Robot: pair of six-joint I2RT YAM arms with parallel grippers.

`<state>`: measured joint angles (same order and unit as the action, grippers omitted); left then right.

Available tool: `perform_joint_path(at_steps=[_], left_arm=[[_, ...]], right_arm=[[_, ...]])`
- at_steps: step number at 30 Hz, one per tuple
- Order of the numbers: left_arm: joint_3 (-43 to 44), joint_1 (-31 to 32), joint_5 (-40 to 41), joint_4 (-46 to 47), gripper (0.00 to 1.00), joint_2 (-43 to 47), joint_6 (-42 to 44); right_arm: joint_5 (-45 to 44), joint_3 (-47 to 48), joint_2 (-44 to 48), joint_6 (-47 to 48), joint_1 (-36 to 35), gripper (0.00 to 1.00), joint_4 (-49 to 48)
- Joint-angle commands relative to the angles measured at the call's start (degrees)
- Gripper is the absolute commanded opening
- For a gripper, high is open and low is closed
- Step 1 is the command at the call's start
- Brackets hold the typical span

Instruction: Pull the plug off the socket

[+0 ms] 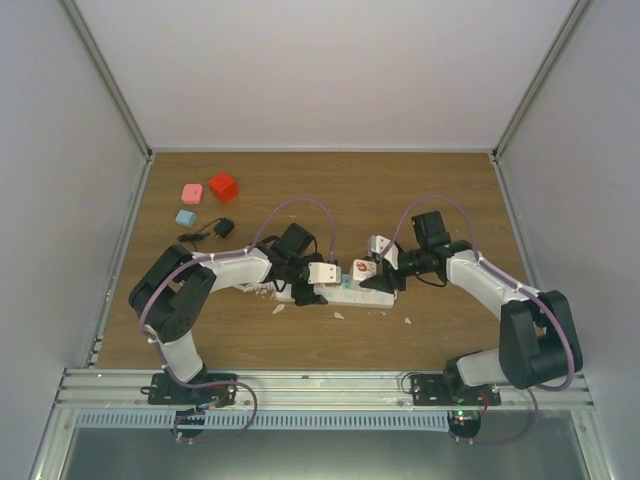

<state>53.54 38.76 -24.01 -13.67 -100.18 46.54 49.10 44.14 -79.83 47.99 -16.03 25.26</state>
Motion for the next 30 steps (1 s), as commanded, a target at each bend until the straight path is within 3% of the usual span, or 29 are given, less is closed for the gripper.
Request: perform_joint_path(at_steps=[1, 5, 8, 17, 25, 30], left_arm=[[4.51, -1.78, -1.83, -2.8, 0.65, 0.08, -1.14], [7.91, -2.8, -6.8, -5.56, 0.82, 3.15, -1.68], [8.66, -3.01, -7.97, -5.88, 0.9, 5.71, -2.5], [10.2, -8.57, -13.03, -1.11, 0.97, 15.87, -12.43], [12.0, -9.06, -9.31, 4.15, 0.99, 20.09, -16.44], [13.26, -8.97, -5.42, 7.12, 0.99, 19.18, -19.61]], right_arm=[[8.55, 2.37, 2.13, -3.24, 1.83, 0.37, -2.19], [10.54, 3.3, 3.19, -5.62, 3.97, 0.37, -3.57], [11.58, 4.58, 3.94, -8.96, 5.76, 0.37, -5.25], [11.62, 10.55, 6.25, -28.09, 6.66, 0.38, -15.23], [5.75, 12.22, 5.55, -50.93, 5.95, 0.37, -27.78], [2.85, 13.16, 4.24, -60.65, 5.4, 0.38, -29.46]])
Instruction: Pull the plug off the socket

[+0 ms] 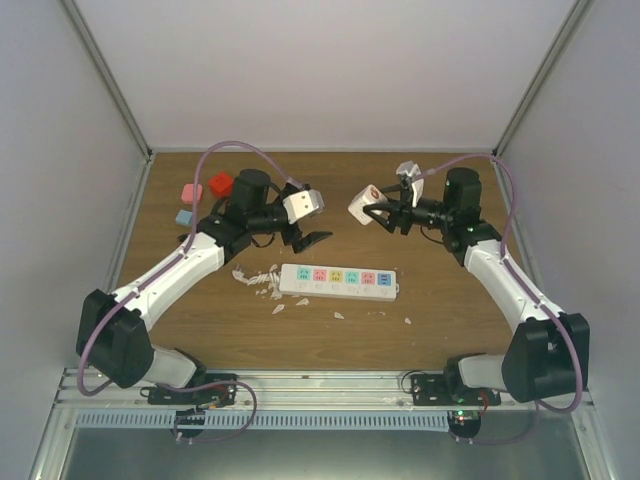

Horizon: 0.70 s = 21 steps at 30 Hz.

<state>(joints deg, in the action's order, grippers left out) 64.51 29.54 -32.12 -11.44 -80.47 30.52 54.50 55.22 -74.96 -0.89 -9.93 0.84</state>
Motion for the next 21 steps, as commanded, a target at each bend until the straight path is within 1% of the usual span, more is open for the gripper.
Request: perform_joint_path(at_steps=[1, 6, 10, 14, 21], left_arm=[[2.99, 0.52, 3.37, 4.54, 0.99, -0.81, -3.9], [7.6, 1.99, 6.44, 1.26, 0.99, -3.46, -4.1], [8.75, 3.99, 5.91, 1.77, 0.99, -4.43, -5.11], [8.96, 6.48, 7.74, 3.32, 0.99, -5.58, -6.35], [11.89, 10.89, 17.6, 4.07, 0.97, -9.95, -8.94]], right_arm=[[-2.86, 2.55, -0.83, -12.52, -0.82, 0.39, -4.5], [-5.87, 3.74, -1.73, -15.98, -1.16, 0.4, -2.65], [-5.73, 1.79, -2.01, -20.22, -1.21, 0.4, -5.55], [-4.57, 0.03, -1.86, -23.61, -1.37, 0.4, -8.91], [-4.93, -2.48, -1.06, -26.32, -1.84, 0.41, -11.13]])
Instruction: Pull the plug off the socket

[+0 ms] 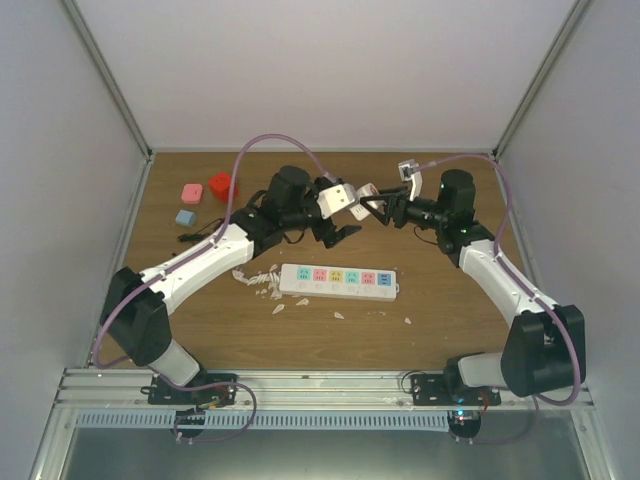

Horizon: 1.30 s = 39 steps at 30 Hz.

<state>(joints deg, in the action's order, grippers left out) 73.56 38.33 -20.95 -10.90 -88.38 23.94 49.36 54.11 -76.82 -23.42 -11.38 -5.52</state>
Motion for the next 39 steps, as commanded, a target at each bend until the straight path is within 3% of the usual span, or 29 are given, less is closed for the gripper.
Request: perform_joint_path(at_steps=[1, 13, 21, 39], left_arm=[[2.95, 2.8, 7.46, 3.86, 0.96, -2.4, -2.6], [4.58, 5.33, 14.85, 5.27, 0.87, -5.55, -2.8], [5.63, 5.53, 17.1, 6.25, 0.73, -6.57, -4.03], [4.78, 5.71, 12.57, 9.47, 0.71, -6.09, -4.96]], right_arm=[[0.26, -1.82, 0.87, -4.52, -0.44, 0.41, -5.52], [2.55, -4.35, 0.33, -9.58, -0.72, 0.42, -10.53], [0.61, -4.63, 0.07, -11.84, -1.0, 0.43, -10.04], [0.8, -6.65, -0.45, -14.59, -1.06, 0.45, -13.18]])
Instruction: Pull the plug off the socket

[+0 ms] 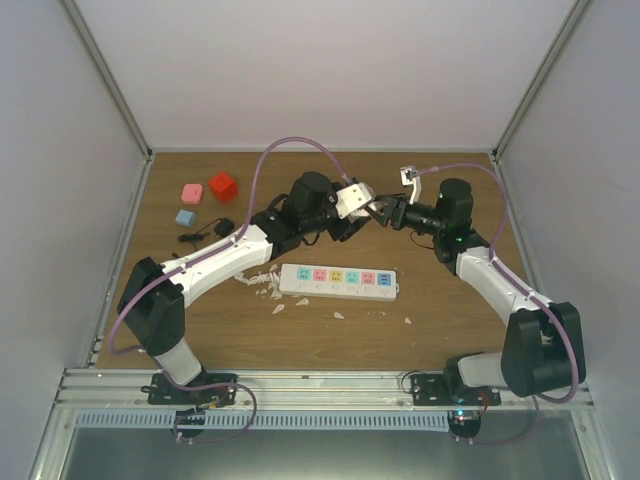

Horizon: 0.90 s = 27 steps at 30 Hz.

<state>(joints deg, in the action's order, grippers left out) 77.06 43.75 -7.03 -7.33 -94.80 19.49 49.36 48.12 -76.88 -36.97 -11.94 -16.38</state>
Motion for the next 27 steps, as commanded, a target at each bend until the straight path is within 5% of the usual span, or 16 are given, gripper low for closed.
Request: perform_joint_path(at_steps=[1, 5, 12, 27], left_arm=[[1.29, 0.29, -1.48, 6.0, 0.69, 0.32, -0.3], [1.02, 0.28, -1.15, 6.23, 0.6, 0.65, 0.1], [-1.16, -1.04, -2.43, 6.09, 0.37, 2.34, 0.97], [-6.88, -12.04, -13.8, -1.53, 0.37, 7.5, 0.8]], right_arm=[[0.86, -0.74, -0.42, -1.08, -0.5, 0.46, -2.34], [0.8, -0.85, -0.25, -0.88, -0.48, 0.5, -2.26], [0.84, 1.21, 0.36, 2.9, -0.5, 0.77, 0.39], [1.1, 3.82, 2.05, 15.17, -0.08, 0.99, 6.05]])
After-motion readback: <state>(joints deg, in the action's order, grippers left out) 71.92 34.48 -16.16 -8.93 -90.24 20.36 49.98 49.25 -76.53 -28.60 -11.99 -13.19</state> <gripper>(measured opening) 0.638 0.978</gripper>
